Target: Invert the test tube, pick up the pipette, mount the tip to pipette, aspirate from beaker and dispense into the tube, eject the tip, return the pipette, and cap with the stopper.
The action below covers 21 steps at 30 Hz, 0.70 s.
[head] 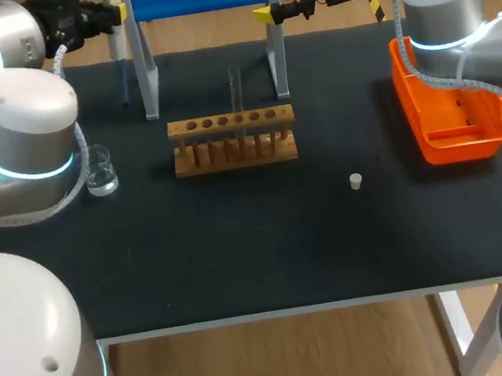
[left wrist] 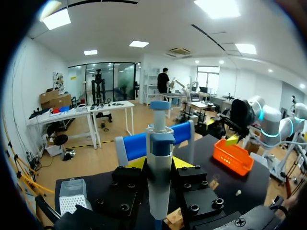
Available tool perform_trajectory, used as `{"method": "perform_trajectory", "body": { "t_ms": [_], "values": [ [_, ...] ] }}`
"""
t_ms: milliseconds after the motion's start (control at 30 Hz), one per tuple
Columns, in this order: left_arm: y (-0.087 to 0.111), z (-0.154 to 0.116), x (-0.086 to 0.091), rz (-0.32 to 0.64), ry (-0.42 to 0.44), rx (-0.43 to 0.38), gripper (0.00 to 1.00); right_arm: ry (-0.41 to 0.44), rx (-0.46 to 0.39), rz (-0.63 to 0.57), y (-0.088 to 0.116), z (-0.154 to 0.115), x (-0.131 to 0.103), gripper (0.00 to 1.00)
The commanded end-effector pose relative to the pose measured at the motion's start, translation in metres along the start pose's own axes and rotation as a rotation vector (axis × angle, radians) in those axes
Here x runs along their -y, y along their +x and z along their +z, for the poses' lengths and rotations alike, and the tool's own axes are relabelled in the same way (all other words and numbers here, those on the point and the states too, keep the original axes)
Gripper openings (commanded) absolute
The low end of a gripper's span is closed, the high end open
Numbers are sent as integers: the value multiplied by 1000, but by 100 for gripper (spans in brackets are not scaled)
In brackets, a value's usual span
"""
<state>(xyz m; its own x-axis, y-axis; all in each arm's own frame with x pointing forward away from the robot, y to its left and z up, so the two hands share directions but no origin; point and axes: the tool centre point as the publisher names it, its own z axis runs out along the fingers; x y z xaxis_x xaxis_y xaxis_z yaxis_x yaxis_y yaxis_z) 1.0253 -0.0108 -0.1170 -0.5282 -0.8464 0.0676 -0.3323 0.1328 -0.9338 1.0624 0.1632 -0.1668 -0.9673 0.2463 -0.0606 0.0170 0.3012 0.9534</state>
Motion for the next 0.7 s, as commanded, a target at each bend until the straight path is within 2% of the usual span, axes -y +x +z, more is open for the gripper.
{"method": "perform_trajectory", "body": {
  "t_ms": [33,700],
  "values": [
    [1,15,1,-13,17,28,0,3,-3,1,0,-1,0,100],
    [-11,49,3,-95,33,123,0,3,-3,1,0,-1,0,100]
  ]
}}
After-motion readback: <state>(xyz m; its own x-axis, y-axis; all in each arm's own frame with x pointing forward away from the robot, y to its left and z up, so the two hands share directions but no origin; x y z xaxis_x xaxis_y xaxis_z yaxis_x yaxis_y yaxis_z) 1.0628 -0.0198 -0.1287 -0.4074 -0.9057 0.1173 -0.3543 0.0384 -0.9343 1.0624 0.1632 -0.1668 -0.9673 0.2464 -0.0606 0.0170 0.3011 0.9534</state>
